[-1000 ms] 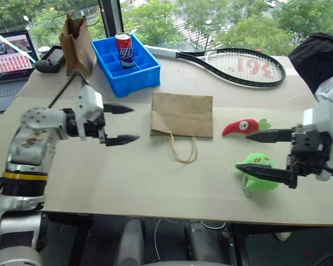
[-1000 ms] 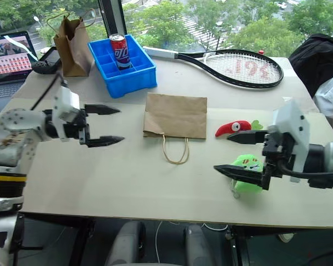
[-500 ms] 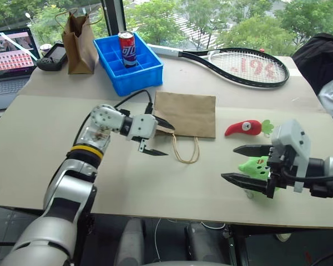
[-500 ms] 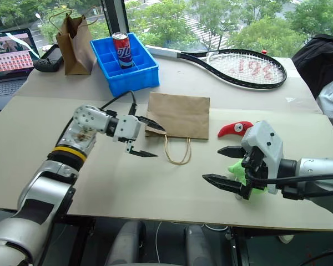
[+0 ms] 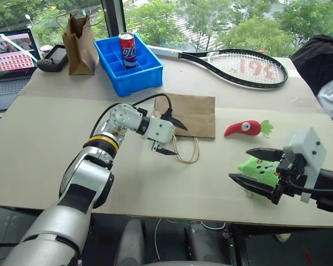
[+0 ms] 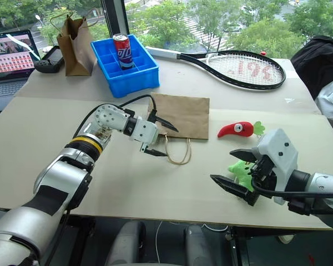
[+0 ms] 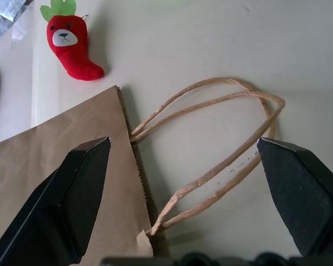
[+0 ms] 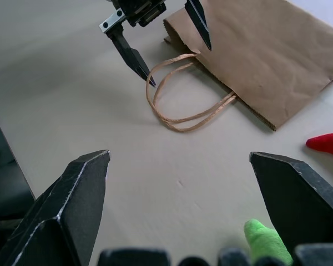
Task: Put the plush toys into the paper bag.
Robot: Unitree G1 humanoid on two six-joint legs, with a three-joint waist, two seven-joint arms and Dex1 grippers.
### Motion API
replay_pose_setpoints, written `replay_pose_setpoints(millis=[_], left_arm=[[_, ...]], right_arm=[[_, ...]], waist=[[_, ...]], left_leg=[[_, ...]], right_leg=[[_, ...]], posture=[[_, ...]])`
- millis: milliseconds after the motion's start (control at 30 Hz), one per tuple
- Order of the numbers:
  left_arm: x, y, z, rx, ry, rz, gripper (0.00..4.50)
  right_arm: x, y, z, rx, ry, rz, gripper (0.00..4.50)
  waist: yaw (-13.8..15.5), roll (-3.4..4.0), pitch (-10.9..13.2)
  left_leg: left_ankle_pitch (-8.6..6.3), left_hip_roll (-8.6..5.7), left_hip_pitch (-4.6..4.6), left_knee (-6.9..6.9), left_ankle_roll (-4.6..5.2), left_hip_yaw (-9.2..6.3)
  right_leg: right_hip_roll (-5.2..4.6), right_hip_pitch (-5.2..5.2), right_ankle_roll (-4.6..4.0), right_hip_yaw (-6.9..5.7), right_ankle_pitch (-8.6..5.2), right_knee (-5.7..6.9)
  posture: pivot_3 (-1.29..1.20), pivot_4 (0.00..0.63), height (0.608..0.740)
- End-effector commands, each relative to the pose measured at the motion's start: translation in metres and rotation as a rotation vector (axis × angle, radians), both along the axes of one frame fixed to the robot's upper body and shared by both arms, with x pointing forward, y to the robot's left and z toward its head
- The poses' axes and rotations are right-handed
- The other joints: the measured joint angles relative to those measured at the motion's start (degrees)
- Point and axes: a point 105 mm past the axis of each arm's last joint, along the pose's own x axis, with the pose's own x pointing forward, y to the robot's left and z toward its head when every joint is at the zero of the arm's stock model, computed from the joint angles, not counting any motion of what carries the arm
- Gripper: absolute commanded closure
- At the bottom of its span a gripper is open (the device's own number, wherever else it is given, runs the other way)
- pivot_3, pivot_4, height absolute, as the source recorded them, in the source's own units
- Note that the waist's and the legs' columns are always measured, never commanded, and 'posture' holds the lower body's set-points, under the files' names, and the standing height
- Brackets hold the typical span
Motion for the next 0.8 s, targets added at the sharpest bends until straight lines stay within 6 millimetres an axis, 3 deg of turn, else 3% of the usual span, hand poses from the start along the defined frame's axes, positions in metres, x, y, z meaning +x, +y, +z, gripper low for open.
replay_pose_setpoints(millis=[33,67,200,400,633,800], left_arm=[[0.007,-0.01,0.012,-0.032,-0.058,0.029,0.55],[0.008,-0.01,0.012,-0.024,-0.072,0.032,0.73],[0.012,-0.011,0.014,-0.028,-0.095,0.058,2.27],[0.015,-0.018,0.04,-0.158,0.11,0.118,4.45],[0.009,-0.02,0.075,-0.273,0.385,0.179,4.45],[-0.01,-0.021,0.089,-0.296,0.518,0.178,4.5]], right_arm=[[0.003,-0.002,0.008,-0.006,-0.065,-0.027,0.0],[0.003,-0.002,0.008,-0.006,-0.067,-0.028,0.0],[0.002,0.003,0.004,-0.01,-0.059,-0.017,0.0],[0.0,0.014,-0.009,0.012,-0.021,-0.006,0.0],[0.009,0.036,-0.032,0.1,0.029,-0.033,0.0],[0.032,0.05,-0.034,0.196,-0.014,-0.101,1.35]], waist=[[0.0,0.0,0.0],[0.0,0.0,0.0],[-0.2,0.0,0.0],[-0.1,0.0,0.0],[-0.3,0.02,0.0],[-0.9,0.03,0.0]], left_leg=[[0.0,0.0,0.0,0.0,0.0,-0.01],[0.0,-0.01,0.0,0.0,0.0,-0.02],[0.0,-0.01,0.01,-0.01,0.0,-0.02],[0.0,-0.02,0.0,0.0,0.0,-0.05],[0.02,-0.01,-0.01,0.0,0.0,-0.16],[0.04,-0.01,0.05,-0.02,0.03,-0.16]], right_leg=[[0.0,0.0,0.0,0.0,0.0,0.0],[0.0,0.01,0.0,0.0,0.0,0.0],[0.0,0.01,0.0,0.0,0.0,0.0],[0.0,0.02,0.01,-0.02,0.0,0.0],[0.03,0.04,0.0,-0.09,0.0,0.01],[0.04,0.07,-0.01,-0.08,0.0,0.03]], posture=[[0.0,0.15,0.658],[0.0,0.15,0.658],[0.0,0.15,0.658],[0.0,0.15,0.658],[0.0,0.15,0.658],[0.0,0.15,0.658]])
